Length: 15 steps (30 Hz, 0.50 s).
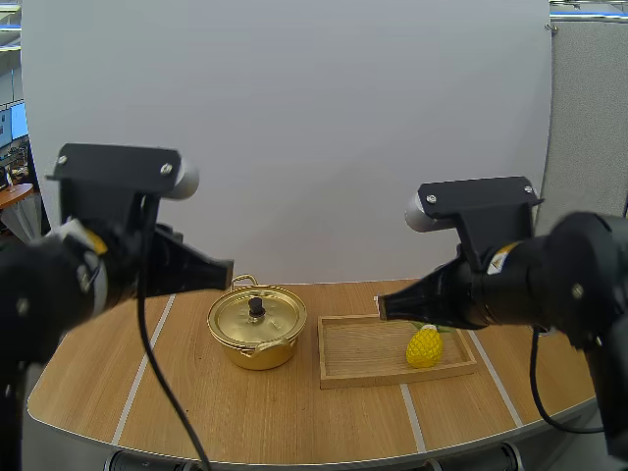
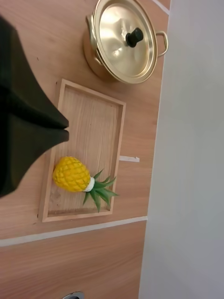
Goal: Open the pot, put the pineapple inside, and close it
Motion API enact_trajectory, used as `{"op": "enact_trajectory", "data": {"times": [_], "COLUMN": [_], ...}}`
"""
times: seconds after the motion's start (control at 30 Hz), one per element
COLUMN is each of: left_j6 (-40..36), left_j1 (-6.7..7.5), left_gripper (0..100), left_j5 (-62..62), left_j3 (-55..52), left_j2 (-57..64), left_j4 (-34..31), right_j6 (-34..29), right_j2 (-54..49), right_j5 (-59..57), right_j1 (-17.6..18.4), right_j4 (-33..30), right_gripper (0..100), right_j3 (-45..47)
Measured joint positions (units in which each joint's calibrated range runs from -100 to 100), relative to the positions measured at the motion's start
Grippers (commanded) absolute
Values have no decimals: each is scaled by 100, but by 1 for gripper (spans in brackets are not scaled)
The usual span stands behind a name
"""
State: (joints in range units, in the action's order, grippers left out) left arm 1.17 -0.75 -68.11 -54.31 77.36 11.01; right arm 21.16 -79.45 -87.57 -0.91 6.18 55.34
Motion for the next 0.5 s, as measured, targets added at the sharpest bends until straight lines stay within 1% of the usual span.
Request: {"op": "enact_trajectory", "data": {"times": [0.07, 0.2, 0.4, 0.47, 0.5], "left_j6": [103, 225, 423, 525, 538], "left_j1": [0, 0, 0, 0, 0], "left_gripper": [0, 0, 0, 0, 0], "left_j5": [397, 666, 1089, 1203, 1237], "left_j3": [0, 0, 0, 0, 0], "left_j2": [-532, -892, -1545, -2144, -2226], "left_j4": [195, 325, 374, 374, 374], "right_j6": [-104, -252, -321, -402, -465], "right_j2": [311, 683, 1004, 1167, 1357], "right_j5": [137, 207, 392, 481, 496], "right_j1": [0, 0, 0, 0, 0], "right_j4": [-161, -397, -441, -441, -450], "right_gripper": [0, 0, 0, 0, 0], "right_j3": [0, 0, 0, 0, 0]}}
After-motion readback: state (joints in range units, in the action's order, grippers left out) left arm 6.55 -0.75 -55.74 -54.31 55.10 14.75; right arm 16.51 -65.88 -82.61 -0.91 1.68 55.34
